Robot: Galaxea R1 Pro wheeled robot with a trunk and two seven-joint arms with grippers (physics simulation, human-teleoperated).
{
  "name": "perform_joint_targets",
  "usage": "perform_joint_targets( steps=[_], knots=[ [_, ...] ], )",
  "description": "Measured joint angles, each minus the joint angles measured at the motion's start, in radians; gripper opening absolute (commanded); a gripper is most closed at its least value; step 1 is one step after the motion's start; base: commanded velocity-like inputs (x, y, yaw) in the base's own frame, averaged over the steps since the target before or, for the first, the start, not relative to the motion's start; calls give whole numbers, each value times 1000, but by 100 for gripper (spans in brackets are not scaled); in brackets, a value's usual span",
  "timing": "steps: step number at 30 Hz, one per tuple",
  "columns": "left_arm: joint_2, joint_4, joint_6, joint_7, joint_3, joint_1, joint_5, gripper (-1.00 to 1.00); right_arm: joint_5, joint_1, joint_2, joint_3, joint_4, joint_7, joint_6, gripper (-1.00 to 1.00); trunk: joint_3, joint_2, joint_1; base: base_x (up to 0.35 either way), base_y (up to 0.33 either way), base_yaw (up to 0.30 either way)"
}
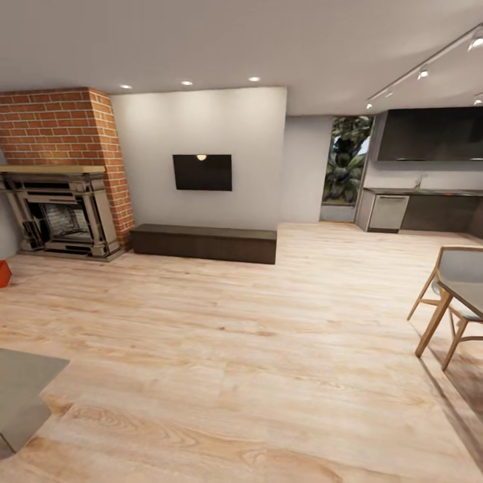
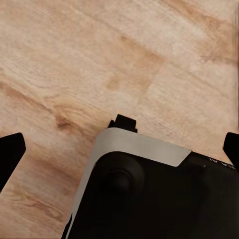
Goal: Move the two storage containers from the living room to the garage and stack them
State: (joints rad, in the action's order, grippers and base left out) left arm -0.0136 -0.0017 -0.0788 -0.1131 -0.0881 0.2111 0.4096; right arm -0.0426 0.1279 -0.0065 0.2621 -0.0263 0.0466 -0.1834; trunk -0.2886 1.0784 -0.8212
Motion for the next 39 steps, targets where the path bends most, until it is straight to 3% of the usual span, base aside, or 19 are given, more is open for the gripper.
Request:
perform_joint_targets(
  steps=[39],
  knots=[
    [4, 0, 0, -1, 0, 0, -2, 100, -4, 0, -1, -3, 0, -2, 3, 100, 0, 0, 0, 322, 0, 6]
  ],
)
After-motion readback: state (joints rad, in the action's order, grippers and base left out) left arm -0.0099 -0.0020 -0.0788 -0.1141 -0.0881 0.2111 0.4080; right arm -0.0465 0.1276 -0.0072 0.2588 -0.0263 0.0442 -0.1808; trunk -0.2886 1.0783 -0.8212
